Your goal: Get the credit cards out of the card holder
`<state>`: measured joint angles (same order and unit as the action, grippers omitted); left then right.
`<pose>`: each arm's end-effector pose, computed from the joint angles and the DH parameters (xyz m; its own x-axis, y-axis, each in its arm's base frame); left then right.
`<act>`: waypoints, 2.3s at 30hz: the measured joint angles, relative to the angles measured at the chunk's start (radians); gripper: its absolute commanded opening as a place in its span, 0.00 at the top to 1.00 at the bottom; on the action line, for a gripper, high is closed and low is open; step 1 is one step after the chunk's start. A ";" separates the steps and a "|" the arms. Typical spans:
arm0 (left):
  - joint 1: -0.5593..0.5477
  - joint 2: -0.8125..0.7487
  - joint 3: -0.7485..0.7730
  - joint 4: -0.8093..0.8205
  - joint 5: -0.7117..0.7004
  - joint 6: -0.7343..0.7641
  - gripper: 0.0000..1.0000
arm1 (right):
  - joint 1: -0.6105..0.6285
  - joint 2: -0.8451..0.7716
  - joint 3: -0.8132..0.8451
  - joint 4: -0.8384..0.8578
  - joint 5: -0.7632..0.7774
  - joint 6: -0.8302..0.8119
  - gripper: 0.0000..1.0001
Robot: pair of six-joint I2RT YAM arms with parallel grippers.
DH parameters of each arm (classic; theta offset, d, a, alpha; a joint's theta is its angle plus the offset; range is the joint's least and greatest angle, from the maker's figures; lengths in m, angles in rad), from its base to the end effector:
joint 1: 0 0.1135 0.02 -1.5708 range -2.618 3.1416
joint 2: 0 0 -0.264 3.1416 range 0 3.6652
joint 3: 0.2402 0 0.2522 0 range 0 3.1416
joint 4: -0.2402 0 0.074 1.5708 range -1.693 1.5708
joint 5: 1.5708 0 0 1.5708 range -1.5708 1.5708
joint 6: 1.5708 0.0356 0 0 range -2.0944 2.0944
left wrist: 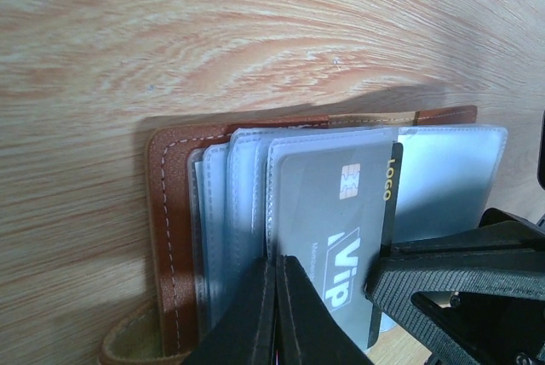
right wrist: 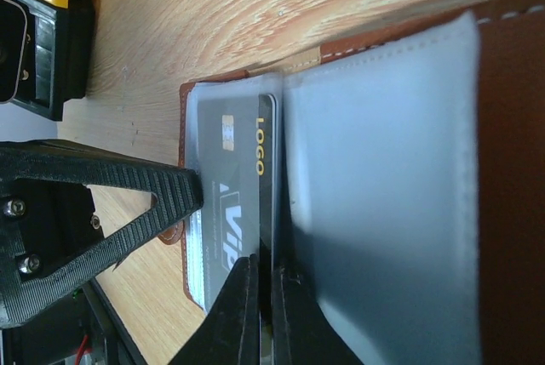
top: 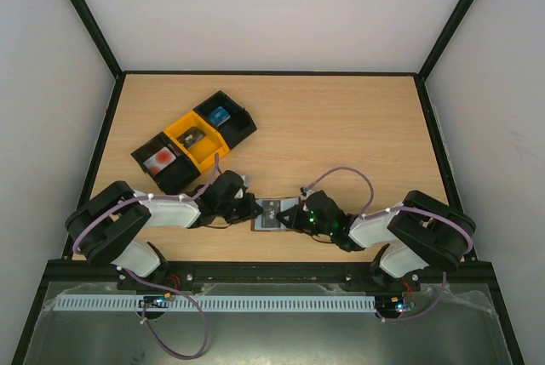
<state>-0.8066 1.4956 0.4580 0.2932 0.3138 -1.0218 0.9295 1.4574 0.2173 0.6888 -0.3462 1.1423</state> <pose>0.1690 -0.1922 0.1232 -0.9644 -0.1664 -0.2054 0.0404 0.6752 -0.7365 0.1207 0.1819 0.1073 -0.9731 0.1268 -0.1923 -0.1000 0.5194 0.8487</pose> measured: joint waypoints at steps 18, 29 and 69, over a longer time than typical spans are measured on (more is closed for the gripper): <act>-0.002 0.005 0.000 0.010 0.004 0.001 0.97 | -0.027 -0.001 -0.048 0.074 -0.070 0.030 0.98; -0.002 0.008 0.000 0.015 0.003 -0.004 0.94 | -0.046 -0.005 -0.071 0.102 -0.087 0.032 0.98; -0.002 0.008 -0.008 0.031 0.003 -0.017 0.97 | -0.066 0.027 -0.110 0.198 -0.109 0.093 0.87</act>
<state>-0.8089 1.5036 0.4496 0.3237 0.3172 -1.0386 0.8639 1.4845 0.1074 0.8864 -0.4557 1.2354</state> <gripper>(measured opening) 0.030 0.171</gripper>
